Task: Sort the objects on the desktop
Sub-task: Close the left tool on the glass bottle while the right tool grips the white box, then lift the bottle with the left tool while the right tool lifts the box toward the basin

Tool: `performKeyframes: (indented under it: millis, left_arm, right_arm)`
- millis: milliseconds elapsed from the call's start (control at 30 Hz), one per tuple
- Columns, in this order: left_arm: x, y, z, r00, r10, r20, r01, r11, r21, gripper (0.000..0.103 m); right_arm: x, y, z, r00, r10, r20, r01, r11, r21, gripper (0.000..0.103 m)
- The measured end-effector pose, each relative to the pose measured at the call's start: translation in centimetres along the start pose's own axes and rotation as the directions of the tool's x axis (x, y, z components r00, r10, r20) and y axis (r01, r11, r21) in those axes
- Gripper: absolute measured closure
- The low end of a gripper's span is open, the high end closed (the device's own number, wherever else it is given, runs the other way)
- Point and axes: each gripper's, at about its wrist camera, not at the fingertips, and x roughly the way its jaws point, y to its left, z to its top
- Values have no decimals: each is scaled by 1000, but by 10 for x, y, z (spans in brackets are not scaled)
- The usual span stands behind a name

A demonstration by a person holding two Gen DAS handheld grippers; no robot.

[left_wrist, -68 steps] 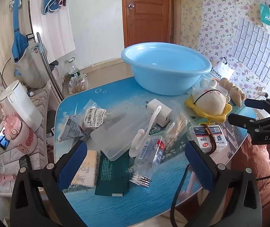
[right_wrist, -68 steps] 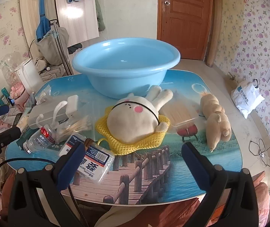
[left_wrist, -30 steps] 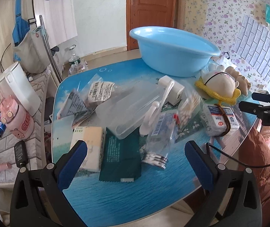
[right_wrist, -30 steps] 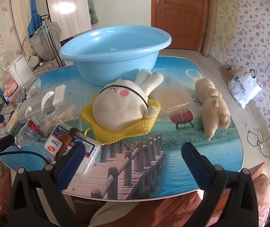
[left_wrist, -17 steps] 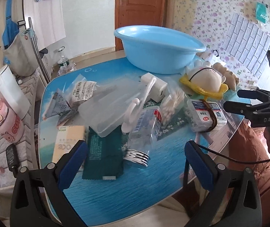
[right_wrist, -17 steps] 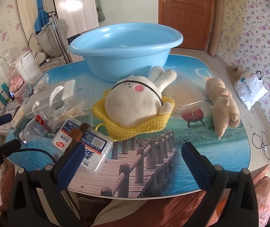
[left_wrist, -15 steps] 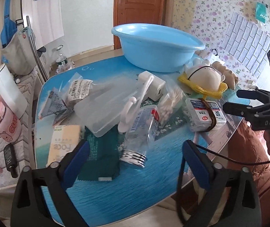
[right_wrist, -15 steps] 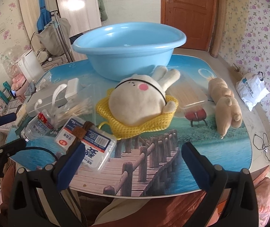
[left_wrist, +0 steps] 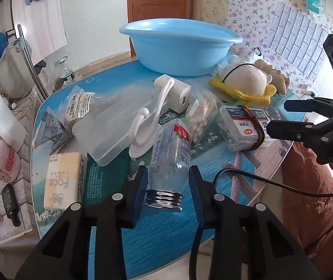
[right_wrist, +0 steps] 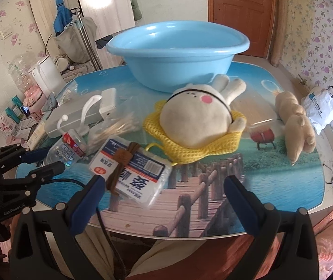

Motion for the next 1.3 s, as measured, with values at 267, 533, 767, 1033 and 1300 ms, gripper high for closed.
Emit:
performKeyframes:
  millis: [267, 533, 767, 1033, 1300]
  left_arm:
    - [-4, 5, -5, 1000, -9, -1, 9, 1000, -14, 68]
    - [-3, 4, -4, 1000, -2, 3, 2, 1000, -3, 68]
    - [-1, -1, -2, 1000, 6, 2, -6, 1000, 5, 68]
    - [-1, -9, -2, 1000, 17, -9, -17, 1000, 15, 68]
    - [0, -19, -1, 999, 29, -16, -28, 999, 26, 68]
  right_arm:
    - [15, 20, 0, 999, 28, -46, -27, 999, 30, 0]
    - [27, 23, -1, 997, 21, -78, -18, 999, 30, 9]
    - [26, 21, -5, 997, 16, -77, -18, 1000, -23, 22]
    - [16, 5, -11, 996, 6, -93, -10, 999, -51, 22]
    - [10, -3, -14, 993, -7, -118, -8, 992, -128, 22]
